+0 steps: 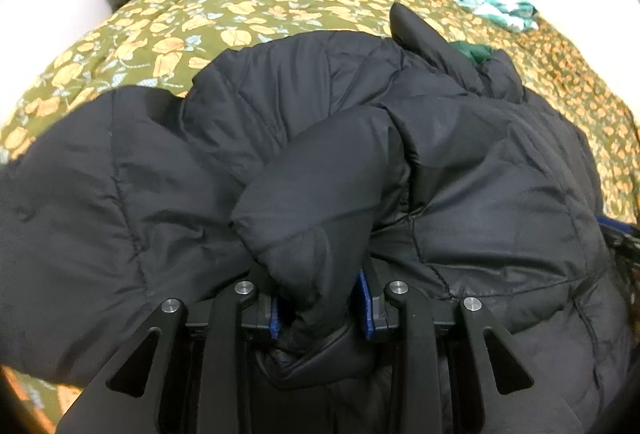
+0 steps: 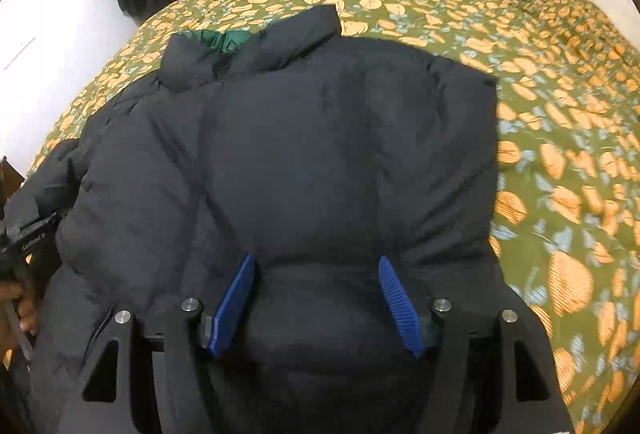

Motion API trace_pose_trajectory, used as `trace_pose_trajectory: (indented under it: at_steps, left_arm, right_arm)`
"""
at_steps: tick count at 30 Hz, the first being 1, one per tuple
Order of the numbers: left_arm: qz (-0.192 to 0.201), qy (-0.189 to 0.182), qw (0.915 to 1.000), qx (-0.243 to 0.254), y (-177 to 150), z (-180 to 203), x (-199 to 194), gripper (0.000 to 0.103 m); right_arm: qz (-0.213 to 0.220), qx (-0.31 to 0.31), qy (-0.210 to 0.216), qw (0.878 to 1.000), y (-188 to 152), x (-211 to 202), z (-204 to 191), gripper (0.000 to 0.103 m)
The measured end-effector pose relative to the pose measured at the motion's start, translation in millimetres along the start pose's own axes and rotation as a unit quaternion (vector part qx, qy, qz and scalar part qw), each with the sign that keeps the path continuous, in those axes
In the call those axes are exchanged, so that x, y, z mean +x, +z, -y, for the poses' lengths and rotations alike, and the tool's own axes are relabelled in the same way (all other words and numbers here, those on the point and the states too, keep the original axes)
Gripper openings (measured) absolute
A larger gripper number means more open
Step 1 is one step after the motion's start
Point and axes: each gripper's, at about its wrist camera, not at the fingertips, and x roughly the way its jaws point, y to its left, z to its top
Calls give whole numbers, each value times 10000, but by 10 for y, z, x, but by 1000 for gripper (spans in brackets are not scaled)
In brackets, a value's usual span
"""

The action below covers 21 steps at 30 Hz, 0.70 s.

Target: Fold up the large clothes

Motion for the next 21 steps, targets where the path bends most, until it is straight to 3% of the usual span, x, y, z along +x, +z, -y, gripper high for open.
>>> trace_pose_trajectory:
  at_steps: [4,7,9,16,21]
  left_arm:
    - [-53,250,9993,259,-64,67,-294,66]
    - [70,57,9995,305,-271,53,-643,78]
    - [182,-144,9994,258,-469,29,-901,85]
    - [482,-124,9986,172,-1094,-3,-1553,92]
    - [451,25,9990,66,-1294,-53,-1583,96]
  right_arm:
    - [547,93,116,9984,-217,-596,-89,68]
    - [1047,-132,50,9944,-554,-1045,-241,81]
    - [1306,-251,44,9911,-870,-1267,-355,81]
    - [1791,-119,153,9836,-1802,-1590,-697,81]
    - [2123,-547,170,9755,-1987,-1751,-875,81]
